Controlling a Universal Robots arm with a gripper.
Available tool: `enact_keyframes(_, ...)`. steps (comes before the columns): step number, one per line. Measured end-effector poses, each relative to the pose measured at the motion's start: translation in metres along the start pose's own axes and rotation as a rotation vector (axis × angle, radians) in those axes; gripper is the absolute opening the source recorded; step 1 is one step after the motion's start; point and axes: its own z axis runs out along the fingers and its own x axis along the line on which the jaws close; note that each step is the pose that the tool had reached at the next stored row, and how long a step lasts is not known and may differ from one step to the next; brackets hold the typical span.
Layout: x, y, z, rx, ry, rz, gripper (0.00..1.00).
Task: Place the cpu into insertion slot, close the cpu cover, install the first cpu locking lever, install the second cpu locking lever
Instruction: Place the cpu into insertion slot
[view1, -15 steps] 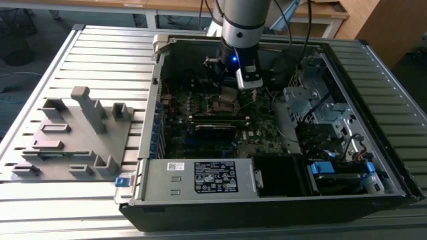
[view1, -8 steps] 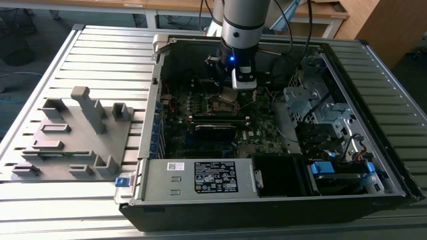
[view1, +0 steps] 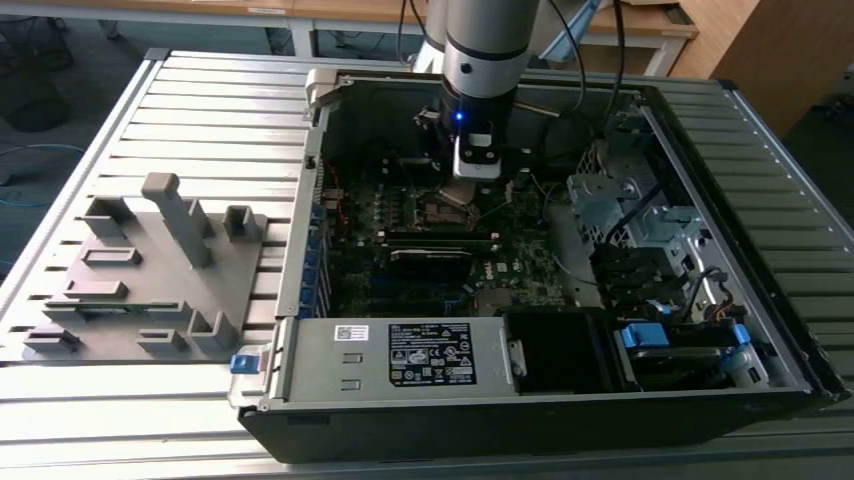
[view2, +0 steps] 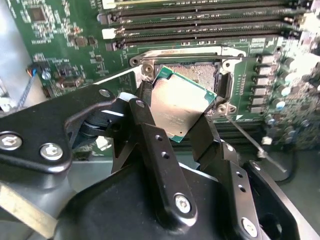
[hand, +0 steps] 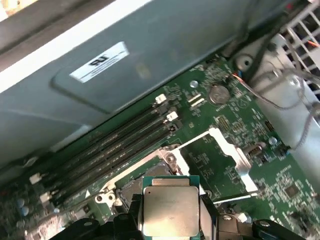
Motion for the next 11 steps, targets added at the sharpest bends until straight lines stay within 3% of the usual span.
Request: enact_keyframes(11, 0.0, -0.0001, 0.0011, -0.0028, -0.0183, 0.2, 0.54)
